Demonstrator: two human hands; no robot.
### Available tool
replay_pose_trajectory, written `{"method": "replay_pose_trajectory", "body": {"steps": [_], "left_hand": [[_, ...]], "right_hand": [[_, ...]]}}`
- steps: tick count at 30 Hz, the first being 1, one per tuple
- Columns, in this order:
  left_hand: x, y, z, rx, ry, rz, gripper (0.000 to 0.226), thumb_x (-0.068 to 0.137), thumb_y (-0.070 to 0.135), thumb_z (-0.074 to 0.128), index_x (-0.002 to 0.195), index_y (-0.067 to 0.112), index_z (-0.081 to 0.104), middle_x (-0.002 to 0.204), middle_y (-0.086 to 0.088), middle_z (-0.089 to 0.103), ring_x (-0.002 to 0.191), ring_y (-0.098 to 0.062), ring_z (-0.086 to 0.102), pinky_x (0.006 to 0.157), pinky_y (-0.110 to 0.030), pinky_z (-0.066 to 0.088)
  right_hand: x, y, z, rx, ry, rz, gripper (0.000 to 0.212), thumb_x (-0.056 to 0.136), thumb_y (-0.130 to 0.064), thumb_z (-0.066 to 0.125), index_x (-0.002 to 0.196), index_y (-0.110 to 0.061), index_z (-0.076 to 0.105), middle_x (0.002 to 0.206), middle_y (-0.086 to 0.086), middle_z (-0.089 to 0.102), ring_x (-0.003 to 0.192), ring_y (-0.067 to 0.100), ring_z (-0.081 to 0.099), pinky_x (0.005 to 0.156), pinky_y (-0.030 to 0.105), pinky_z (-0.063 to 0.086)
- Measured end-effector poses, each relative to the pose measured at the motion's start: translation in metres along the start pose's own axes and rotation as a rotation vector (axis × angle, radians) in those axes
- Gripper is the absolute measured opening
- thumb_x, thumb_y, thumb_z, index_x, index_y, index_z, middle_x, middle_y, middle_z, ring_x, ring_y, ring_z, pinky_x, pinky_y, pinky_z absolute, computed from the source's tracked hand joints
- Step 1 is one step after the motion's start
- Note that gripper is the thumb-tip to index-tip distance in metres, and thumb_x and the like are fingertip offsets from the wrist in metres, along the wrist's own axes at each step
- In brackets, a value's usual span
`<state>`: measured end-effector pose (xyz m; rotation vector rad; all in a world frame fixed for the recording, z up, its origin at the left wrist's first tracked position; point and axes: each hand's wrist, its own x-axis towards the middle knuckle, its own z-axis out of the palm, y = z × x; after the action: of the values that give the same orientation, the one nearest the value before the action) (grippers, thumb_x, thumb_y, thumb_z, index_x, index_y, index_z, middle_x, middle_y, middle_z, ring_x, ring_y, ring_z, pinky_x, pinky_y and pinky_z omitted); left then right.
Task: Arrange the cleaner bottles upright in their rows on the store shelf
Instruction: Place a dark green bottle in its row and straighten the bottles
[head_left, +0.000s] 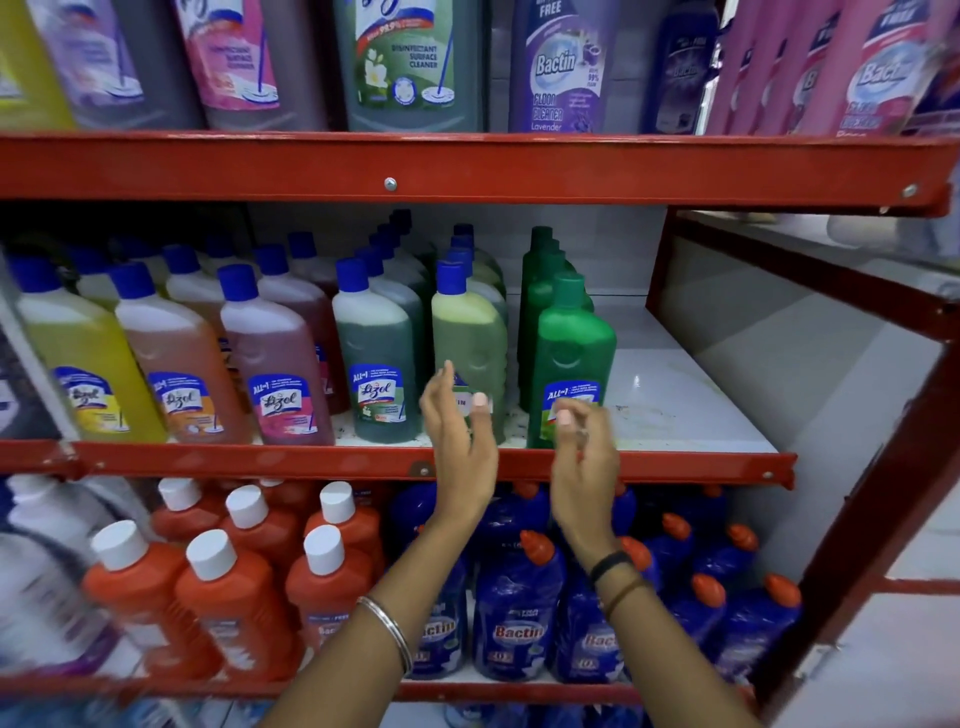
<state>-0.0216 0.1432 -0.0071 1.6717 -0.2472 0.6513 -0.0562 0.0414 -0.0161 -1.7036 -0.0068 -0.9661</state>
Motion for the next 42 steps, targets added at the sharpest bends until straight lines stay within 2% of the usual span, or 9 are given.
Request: {"method": "replay_pose_trajectory", "body": {"steps": [3,7,14,21,27,30,33,36,42], "left_hand": [[0.017,-0.007,-0.012,0.000,-0.122,-0.118,0.057,0.096,0.040,0.029,0.146,0.019,0.012,0.154,-0.009,0.014,0.139,-0.013,0.020,0.108,-0.022,0.015],[0.034,-0.019,-0.020,0.008,-0.285,-0.219,0.072,0.085,0.064,0.013,0.146,0.028,-0.002,0.159,-0.006,0.002,0.145,-0.019,0.006,0.116,-0.033,0.008],[0.037,-0.016,-0.027,0.089,-0.405,-0.272,0.063,0.087,0.056,0.005,0.142,0.034,-0.016,0.159,-0.011,0.002,0.145,-0.024,0.010,0.113,-0.039,0.013],[0.024,-0.019,-0.039,0.216,-0.413,-0.207,0.099,0.057,0.087,-0.006,0.141,0.037,-0.018,0.151,-0.014,0.023,0.131,-0.033,0.038,0.104,-0.045,0.033],[0.021,-0.017,-0.050,0.113,-0.417,-0.220,0.084,0.072,0.078,0.004,0.144,0.036,-0.003,0.157,-0.007,0.011,0.144,-0.024,0.015,0.114,-0.044,0.017],[0.016,-0.021,-0.066,0.005,-0.136,-0.144,0.084,0.076,0.077,0.015,0.145,0.029,0.015,0.156,-0.002,0.008,0.144,-0.017,0.009,0.115,-0.034,0.014],[0.025,-0.028,-0.080,0.011,-0.029,-0.161,0.064,0.091,0.052,0.023,0.146,0.020,0.012,0.155,-0.006,0.002,0.143,-0.018,0.009,0.114,-0.029,0.014],[0.045,-0.035,-0.096,0.035,-0.137,-0.214,0.071,0.088,0.058,0.013,0.146,0.020,-0.001,0.157,-0.009,-0.005,0.146,-0.022,0.002,0.117,-0.034,0.007],[0.071,-0.041,-0.108,0.070,-0.295,-0.295,0.075,0.082,0.061,0.008,0.145,0.024,-0.012,0.159,-0.011,-0.003,0.146,-0.024,0.000,0.117,-0.039,0.002]], "right_hand": [[-0.005,-0.006,0.036,0.017,-0.272,0.110,0.040,0.098,-0.032,0.039,0.134,-0.014,0.043,0.134,0.004,0.046,0.115,-0.005,0.045,0.098,0.007,0.034],[0.009,-0.002,0.068,-0.020,-0.356,0.328,0.057,0.099,-0.040,0.027,0.148,-0.014,0.017,0.158,0.005,0.021,0.146,0.020,0.015,0.120,0.038,0.013],[0.029,0.001,0.078,-0.151,-0.146,0.277,0.035,0.099,-0.021,0.035,0.123,-0.002,0.053,0.115,0.021,0.065,0.107,0.037,0.057,0.075,0.026,0.035],[0.021,0.003,0.071,-0.208,-0.159,0.245,0.033,0.098,-0.023,0.038,0.120,-0.005,0.056,0.108,0.017,0.064,0.105,0.033,0.055,0.078,0.028,0.036],[0.009,-0.005,0.074,-0.154,-0.041,0.326,0.037,0.094,-0.029,0.047,0.120,-0.002,0.053,0.108,0.014,0.064,0.101,0.030,0.060,0.084,0.034,0.047],[-0.029,-0.017,0.085,-0.062,0.123,0.192,0.029,0.093,-0.027,0.051,0.113,-0.007,0.052,0.112,0.006,0.051,0.101,0.020,0.054,0.089,0.025,0.046],[-0.054,-0.029,0.108,0.020,-0.092,0.150,0.026,0.095,-0.025,0.047,0.116,-0.011,0.053,0.115,0.002,0.051,0.107,0.009,0.051,0.092,0.011,0.040],[-0.045,-0.035,0.137,0.022,-0.336,0.249,0.053,0.098,-0.038,0.036,0.142,-0.010,0.031,0.149,0.005,0.035,0.139,0.015,0.030,0.111,0.020,0.021],[-0.009,-0.047,0.165,0.050,-0.378,0.374,0.057,0.100,-0.041,0.021,0.149,-0.013,0.016,0.159,0.003,0.019,0.146,0.013,0.016,0.106,0.018,0.009]]}}
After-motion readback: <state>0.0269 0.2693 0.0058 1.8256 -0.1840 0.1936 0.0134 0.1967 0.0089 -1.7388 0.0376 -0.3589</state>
